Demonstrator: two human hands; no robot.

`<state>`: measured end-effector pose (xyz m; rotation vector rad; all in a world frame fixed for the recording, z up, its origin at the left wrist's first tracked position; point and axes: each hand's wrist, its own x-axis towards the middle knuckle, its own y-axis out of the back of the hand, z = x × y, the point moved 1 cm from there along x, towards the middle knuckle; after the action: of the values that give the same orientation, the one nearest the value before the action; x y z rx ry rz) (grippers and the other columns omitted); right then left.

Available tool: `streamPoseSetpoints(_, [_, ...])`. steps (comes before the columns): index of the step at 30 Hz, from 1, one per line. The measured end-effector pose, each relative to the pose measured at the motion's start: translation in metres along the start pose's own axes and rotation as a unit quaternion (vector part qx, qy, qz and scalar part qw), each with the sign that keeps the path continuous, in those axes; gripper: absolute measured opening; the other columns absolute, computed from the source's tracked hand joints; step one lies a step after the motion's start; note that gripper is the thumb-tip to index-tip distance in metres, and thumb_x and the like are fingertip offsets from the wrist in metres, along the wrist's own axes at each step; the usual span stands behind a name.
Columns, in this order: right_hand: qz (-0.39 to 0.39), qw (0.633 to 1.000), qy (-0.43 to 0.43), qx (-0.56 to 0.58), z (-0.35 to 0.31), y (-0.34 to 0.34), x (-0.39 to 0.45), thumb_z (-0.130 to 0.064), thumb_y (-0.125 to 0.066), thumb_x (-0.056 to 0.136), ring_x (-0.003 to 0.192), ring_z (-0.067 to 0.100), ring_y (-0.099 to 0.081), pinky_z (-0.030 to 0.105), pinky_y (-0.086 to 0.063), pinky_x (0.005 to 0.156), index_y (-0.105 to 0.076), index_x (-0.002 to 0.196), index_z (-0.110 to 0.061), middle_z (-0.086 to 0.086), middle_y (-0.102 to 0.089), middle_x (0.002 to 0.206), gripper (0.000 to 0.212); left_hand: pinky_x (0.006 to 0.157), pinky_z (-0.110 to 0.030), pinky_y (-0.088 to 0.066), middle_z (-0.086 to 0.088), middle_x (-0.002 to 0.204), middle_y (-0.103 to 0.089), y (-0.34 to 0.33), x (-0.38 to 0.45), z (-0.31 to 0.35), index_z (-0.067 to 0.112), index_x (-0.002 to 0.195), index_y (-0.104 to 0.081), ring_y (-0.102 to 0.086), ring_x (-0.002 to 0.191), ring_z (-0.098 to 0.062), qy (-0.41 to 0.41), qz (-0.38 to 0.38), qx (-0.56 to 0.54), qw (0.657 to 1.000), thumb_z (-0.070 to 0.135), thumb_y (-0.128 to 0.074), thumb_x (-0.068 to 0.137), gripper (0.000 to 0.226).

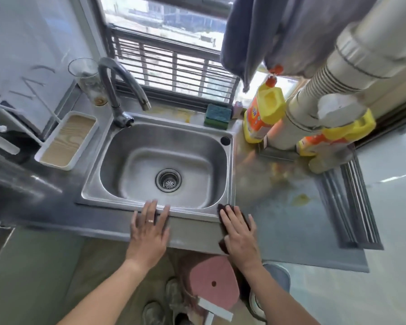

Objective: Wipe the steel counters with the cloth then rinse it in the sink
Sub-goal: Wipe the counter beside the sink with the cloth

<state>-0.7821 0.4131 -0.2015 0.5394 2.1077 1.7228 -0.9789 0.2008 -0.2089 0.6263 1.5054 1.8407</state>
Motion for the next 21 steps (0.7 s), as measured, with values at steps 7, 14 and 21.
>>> streamPoseSetpoints(7, [0.050,0.992,-0.116,0.021,0.053,-0.008,0.022,-0.019,-0.041,0.087,0.154,0.024,-0.028,0.052,-0.016,0.125,-0.042,0.155,-0.013,0.004,-0.033,0.165,0.068,0.120,-0.059,-0.021,-0.009,0.167,-0.022,-0.038,0.046,0.115,0.031,0.161,-0.024,-0.016,0.156,-0.026,-0.106,-0.024,-0.004,0.994,0.043,-0.041,0.098,0.066])
streamPoseSetpoints(14, [0.095,0.987,-0.122,0.048,0.106,-0.003,0.082,-0.019,-0.047,0.090,0.155,0.022,-0.026,0.048,-0.016,0.127,-0.040,0.156,-0.013,0.005,-0.035,0.164,0.066,0.122,-0.056,-0.021,-0.008,0.171,-0.010,-0.057,0.095,0.185,0.027,0.163,-0.016,-0.010,0.158,-0.025,-0.115,-0.006,0.005,0.993,0.042,-0.039,0.103,0.066])
streamPoseSetpoints(21, [0.139,0.979,-0.142,0.048,0.157,0.006,0.134,-0.022,-0.041,0.090,0.145,0.027,-0.044,0.048,-0.032,0.120,-0.053,0.147,-0.011,0.009,-0.049,0.155,0.059,0.124,-0.056,-0.016,-0.006,0.171,-0.008,-0.059,0.101,0.189,0.018,0.162,-0.019,-0.007,0.158,-0.020,-0.126,0.002,0.018,0.992,0.047,-0.040,0.100,0.071])
